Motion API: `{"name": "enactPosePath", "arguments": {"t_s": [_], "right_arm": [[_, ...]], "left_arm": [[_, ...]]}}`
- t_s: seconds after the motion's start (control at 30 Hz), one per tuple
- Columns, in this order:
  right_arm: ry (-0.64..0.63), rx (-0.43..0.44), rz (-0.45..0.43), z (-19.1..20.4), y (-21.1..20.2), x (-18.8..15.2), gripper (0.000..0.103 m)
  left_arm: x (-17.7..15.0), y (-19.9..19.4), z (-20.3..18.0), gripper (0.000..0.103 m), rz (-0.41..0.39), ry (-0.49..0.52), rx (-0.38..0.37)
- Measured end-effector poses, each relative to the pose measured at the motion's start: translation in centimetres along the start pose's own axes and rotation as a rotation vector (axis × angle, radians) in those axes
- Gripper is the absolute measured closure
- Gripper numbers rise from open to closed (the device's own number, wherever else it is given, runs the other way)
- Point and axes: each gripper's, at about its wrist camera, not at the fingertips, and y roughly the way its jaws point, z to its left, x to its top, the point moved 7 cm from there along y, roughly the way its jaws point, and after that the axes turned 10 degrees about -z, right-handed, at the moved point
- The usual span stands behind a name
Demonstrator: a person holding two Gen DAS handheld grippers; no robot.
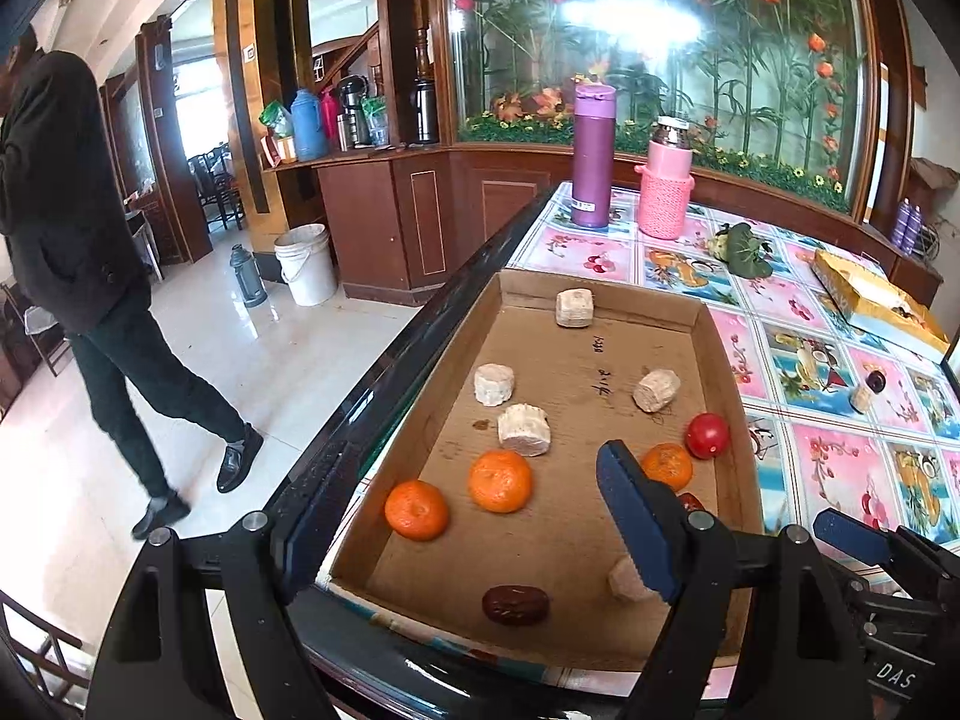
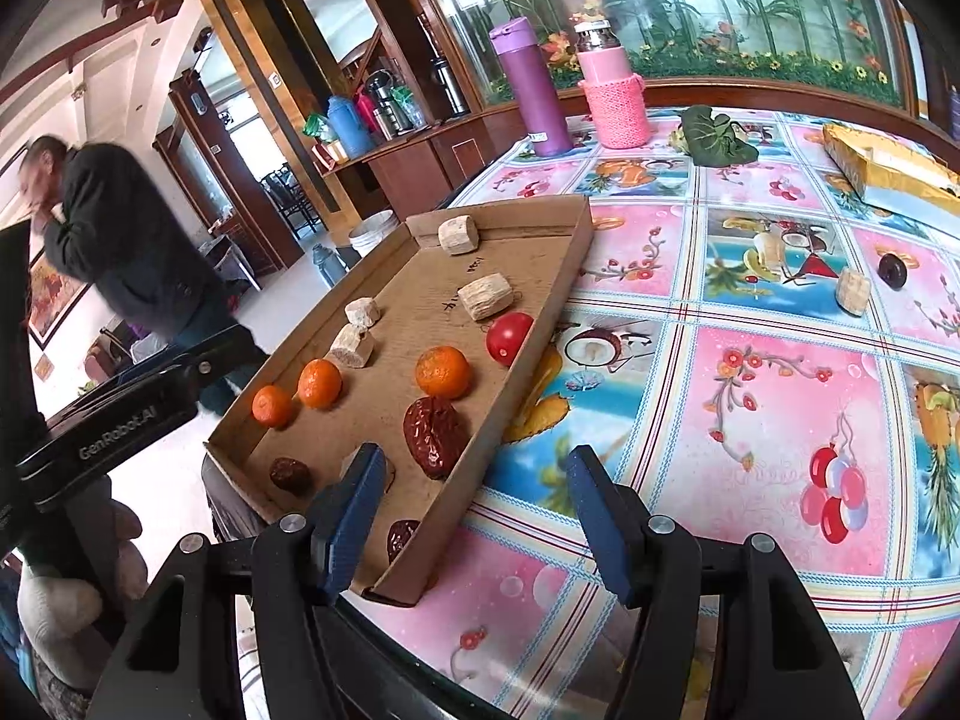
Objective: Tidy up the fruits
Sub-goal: 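Swing both open tools from the box back over the tablecloth, then grasp a beige round cake with the left tool while the right tool grasps a dark brown round fruit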
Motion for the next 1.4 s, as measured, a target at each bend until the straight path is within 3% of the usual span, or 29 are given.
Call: {"name": "enactPosePath", "arguments": {"t_s": [0.53, 0.9, 1.13, 1.3, 1.4], "right_arm": [[0.025, -0.006, -0.004, -0.4, -0.1, -0.2, 0.035], [0.040, -0.027, -0.037, -1.7, -1.5, 0.6, 0.035], [0.065, -0.176, -0.137, -7.5, -6.6, 3.0, 0.029], [0.063, -0.372, -0.143, -14.7, -9.8, 3.7, 0.029], [0.070, -0.442, -0.133, -18.1, -10.9, 4.5, 0.029]], "left_arm": [[0.1, -0.6, -0.3, 0.022, -0.005, -0.009, -0.015], [0.1, -0.9, -2.7, 0.022, -0.002, 0.036, -0.041], [0.2, -0.1, -4.7, 0.022, 0.021, 0.049, -0.090], [0.1, 0.1, -8.0, 0.022, 0.039, 0.061, -0.184], [-0.2, 0.2, -10.9, 0.022, 0.061, 0.084, -0.259]]}}
